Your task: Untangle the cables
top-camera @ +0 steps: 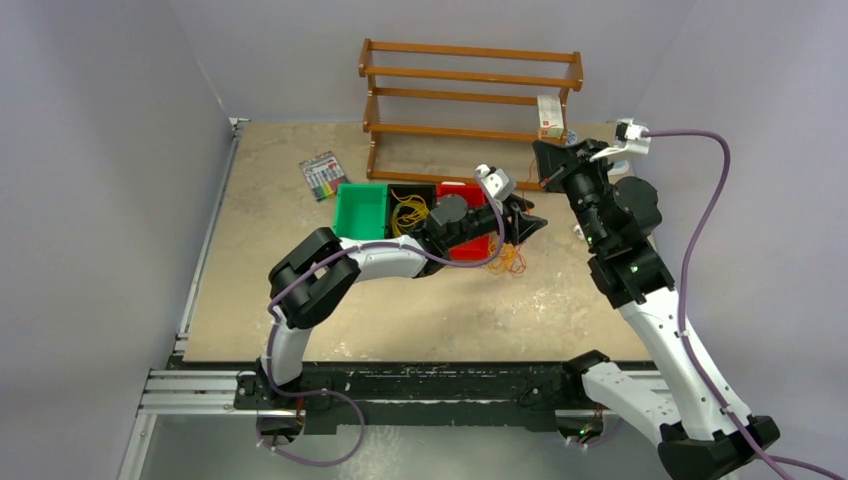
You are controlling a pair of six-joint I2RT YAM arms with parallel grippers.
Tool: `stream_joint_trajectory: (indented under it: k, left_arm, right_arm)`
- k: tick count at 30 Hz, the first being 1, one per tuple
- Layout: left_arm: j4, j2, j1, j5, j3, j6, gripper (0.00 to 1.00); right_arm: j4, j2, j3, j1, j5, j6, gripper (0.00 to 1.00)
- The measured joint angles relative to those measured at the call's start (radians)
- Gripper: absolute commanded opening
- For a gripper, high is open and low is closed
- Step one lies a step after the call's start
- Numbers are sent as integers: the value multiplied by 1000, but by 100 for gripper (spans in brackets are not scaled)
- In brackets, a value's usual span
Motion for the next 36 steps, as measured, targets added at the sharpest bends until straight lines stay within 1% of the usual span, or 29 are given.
stream_joint_trajectory:
  k: [3,6,11,12,14,19,21,23,26,28,32,36]
  left_arm:
    - [-34,7,0,-20,4,4,62]
    - [-55,7,0,-35,6,11,65]
    - [-77,7,0,-63,6,27,65]
    - [-82,7,0,-70,6,29,70]
    - [-93,7,0,-86,6,33,73]
    - [-133,7,0,-134,15,54,74]
    - [-143,7,0,-153,17,65,79]
    - [-152,7,0,-168,17,79,81]
    - [-150,7,0,-193,17,97,81]
    - [-144,6,0,-208,17,105,76]
    - [-122,5,0,-230,17,120,62]
    - [-118,6,0,-233,19,122,46]
  right_arm:
    - [0,-3,0,0,0,0,0]
    - [-2,-3,0,0,0,-1,0]
    - [-2,-5,0,0,1,-5,0]
    - [-2,-6,0,0,1,-6,0]
    - [-5,-10,0,0,2,-9,0]
    - [-8,-25,8,0,11,-19,0]
    - [-7,-30,11,0,20,-23,0]
    - [-8,-34,11,0,26,-26,0]
    - [-8,-35,11,0,27,-27,0]
    - [-8,-34,11,0,27,-27,0]
    - [-8,-34,11,0,27,-27,0]
    - [-9,-34,16,0,24,-27,0]
